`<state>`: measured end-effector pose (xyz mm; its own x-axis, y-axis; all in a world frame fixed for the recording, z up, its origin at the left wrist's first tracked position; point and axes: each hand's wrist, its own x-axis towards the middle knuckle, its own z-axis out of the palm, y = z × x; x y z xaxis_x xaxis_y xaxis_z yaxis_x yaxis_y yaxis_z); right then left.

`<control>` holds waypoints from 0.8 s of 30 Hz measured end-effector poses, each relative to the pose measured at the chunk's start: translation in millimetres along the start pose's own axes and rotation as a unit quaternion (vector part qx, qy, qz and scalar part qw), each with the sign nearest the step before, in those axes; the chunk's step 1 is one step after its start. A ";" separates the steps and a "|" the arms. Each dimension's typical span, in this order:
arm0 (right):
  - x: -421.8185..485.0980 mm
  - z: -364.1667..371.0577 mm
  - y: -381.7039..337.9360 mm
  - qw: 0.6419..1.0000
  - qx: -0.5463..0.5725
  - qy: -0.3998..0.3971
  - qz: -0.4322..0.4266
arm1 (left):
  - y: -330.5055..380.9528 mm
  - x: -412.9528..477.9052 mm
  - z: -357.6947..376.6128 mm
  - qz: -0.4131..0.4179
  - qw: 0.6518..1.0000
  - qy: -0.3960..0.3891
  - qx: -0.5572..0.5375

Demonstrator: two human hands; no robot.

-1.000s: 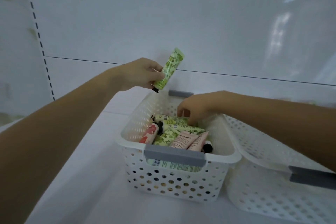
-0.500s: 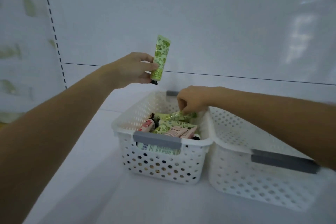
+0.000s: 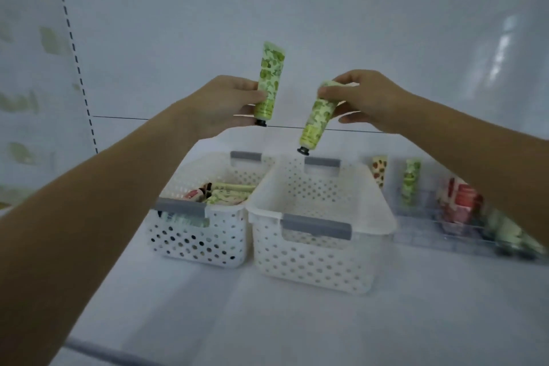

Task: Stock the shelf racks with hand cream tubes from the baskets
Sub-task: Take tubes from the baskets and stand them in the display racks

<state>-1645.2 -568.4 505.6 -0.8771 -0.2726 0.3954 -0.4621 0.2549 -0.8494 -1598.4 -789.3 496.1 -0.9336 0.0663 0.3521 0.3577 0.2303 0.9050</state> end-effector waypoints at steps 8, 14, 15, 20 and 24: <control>-75.3 -120.0 31.9 0.996 -0.023 0.089 -0.021 | 31.9 -7.1 136.2 0.010 0.997 -0.053 -0.046; -107.1 -157.8 63.9 0.986 -0.124 0.104 -0.050 | 23.4 -21.9 232.7 -0.018 0.997 -0.057 -0.051; -110.2 -160.8 67.8 0.980 -0.157 0.107 -0.059 | 20.5 -23.5 245.8 -0.026 0.997 -0.050 -0.054; -115.7 -175.9 78.4 0.962 -0.244 0.103 -0.065 | 3.6 -22.2 289.2 -0.051 0.996 0.011 -0.069; -111.7 -186.2 77.6 0.971 -0.224 0.075 -0.041 | -13.2 -14.0 302.0 -0.058 0.992 0.073 -0.085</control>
<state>-1607.4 -345.4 460.5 -0.8290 -0.1794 0.5297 -0.5118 0.6251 -0.5893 -1596.4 -500.1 407.2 -0.9600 -0.0942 0.2637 0.2588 0.0611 0.9640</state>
